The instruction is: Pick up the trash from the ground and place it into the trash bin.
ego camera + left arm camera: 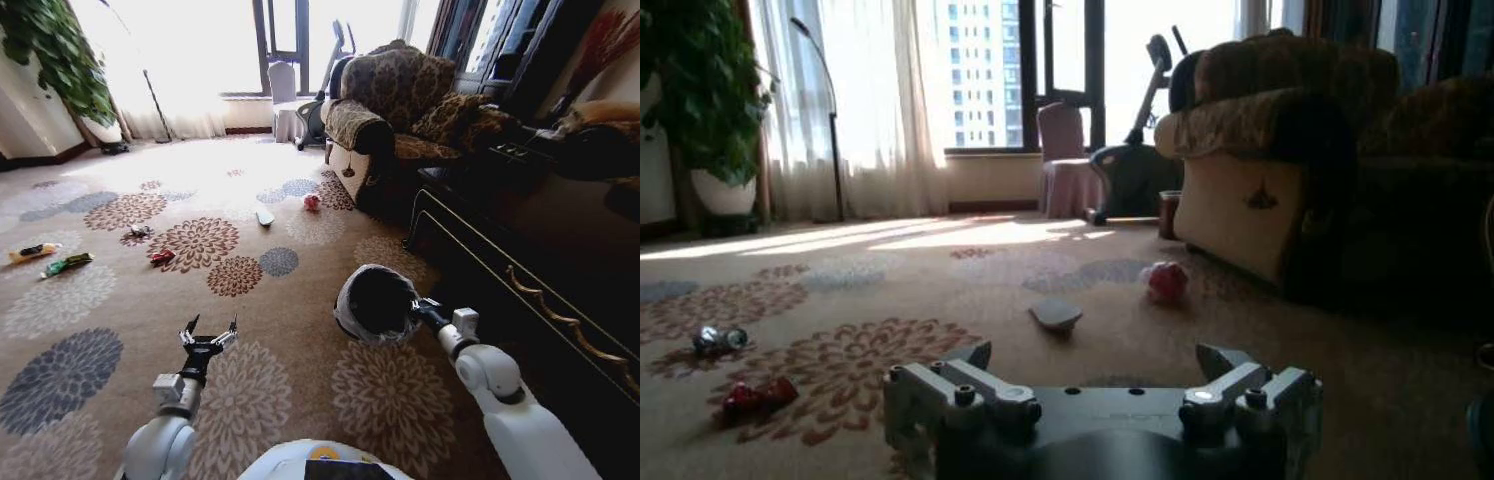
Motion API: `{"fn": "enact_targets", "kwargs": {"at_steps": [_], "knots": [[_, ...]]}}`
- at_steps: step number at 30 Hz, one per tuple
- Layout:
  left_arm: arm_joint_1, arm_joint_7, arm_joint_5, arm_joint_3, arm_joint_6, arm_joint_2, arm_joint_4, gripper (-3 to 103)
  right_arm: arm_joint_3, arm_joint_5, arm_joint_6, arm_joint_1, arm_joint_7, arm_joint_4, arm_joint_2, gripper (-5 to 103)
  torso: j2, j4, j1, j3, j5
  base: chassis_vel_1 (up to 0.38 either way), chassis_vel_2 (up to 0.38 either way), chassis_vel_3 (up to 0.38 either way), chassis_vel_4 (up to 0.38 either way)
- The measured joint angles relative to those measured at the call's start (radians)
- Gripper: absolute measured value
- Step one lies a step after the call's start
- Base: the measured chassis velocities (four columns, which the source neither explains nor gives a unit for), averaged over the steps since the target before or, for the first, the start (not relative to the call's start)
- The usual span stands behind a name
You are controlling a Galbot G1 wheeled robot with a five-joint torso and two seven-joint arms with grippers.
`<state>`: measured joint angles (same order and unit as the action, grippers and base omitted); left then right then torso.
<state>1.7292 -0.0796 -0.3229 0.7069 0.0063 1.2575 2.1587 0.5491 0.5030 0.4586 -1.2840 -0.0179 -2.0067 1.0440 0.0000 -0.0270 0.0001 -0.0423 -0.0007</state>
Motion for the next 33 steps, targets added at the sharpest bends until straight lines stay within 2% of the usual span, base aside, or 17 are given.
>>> {"fn": "enact_targets", "kwargs": {"at_steps": [5,13,15,18,33], "knots": [[-0.017,0.000,-0.020,0.013,0.003,-0.015,-0.003,100,-0.006,0.017,0.003,0.013,-0.001,-0.001,0.000,1,0.000,-0.0008,0.000,0.000,0.0006,-0.113,0.142,0.148,-0.106],[-0.002,-0.004,-0.035,0.029,0.012,-0.014,0.020,100,-0.006,0.022,0.002,0.014,0.000,0.009,-0.019,1,0.000,-0.0002,0.000,0.000,0.0011,-0.162,0.156,0.166,-0.169],[0.007,-0.004,-0.035,0.031,0.010,-0.009,0.024,100,-0.005,0.023,0.001,0.021,0.000,0.011,-0.019,1,0.000,-0.0002,0.000,0.000,-0.0002,-0.196,0.168,0.173,-0.183],[0.012,-0.004,-0.035,0.033,0.008,-0.006,0.025,100,-0.006,0.026,0.001,0.023,0.000,0.010,-0.016,1,0.000,-0.0006,0.000,0.000,0.0011,-0.142,0.170,0.153,-0.169],[0.001,-0.004,-0.031,0.032,0.007,0.006,0.031,100,-0.002,0.032,0.002,0.009,0.000,-0.010,-0.031,1,0.000,-0.0003,0.000,0.000,0.0008,-0.174,0.171,0.168,-0.170]]}}
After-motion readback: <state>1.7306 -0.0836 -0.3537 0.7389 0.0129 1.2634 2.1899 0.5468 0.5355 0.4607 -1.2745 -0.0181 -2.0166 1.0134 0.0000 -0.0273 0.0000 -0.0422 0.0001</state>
